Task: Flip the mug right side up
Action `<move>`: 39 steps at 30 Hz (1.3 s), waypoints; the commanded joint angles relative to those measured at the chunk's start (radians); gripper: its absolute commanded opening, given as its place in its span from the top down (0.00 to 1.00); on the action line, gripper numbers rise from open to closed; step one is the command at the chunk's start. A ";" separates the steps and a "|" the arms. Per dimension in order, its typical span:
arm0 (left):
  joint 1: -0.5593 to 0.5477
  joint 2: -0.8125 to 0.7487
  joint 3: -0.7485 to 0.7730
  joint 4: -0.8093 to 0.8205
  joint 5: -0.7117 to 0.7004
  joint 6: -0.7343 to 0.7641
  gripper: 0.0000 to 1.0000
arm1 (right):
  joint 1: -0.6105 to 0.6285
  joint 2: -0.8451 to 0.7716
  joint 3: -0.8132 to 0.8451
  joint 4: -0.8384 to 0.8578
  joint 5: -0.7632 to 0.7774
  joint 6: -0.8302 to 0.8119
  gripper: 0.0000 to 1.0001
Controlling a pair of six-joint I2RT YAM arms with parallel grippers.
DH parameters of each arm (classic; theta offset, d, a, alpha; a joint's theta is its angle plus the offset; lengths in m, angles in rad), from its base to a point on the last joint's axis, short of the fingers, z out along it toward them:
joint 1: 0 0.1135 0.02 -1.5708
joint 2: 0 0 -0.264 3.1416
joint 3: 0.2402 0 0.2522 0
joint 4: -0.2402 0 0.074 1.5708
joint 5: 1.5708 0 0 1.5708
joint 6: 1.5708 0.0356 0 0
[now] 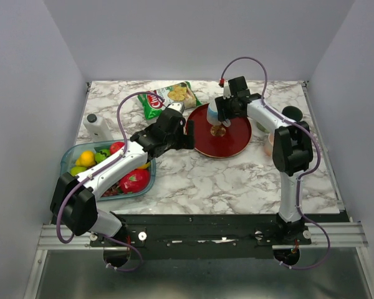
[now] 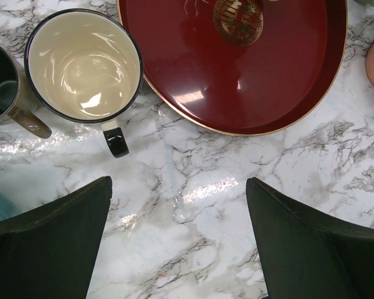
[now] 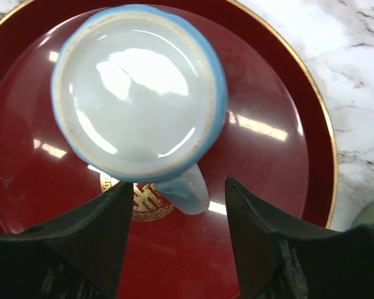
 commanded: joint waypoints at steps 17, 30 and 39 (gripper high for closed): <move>-0.001 -0.015 -0.001 -0.003 -0.003 0.013 0.03 | 0.034 0.081 0.107 0.011 0.008 -0.078 0.76; 0.000 -0.047 -0.016 -0.002 0.019 0.001 0.03 | 0.038 -0.033 0.055 0.013 -0.047 0.008 0.99; -0.001 -0.108 -0.084 0.046 0.086 -0.022 0.03 | 0.040 -0.286 -0.159 0.117 -0.295 0.287 0.99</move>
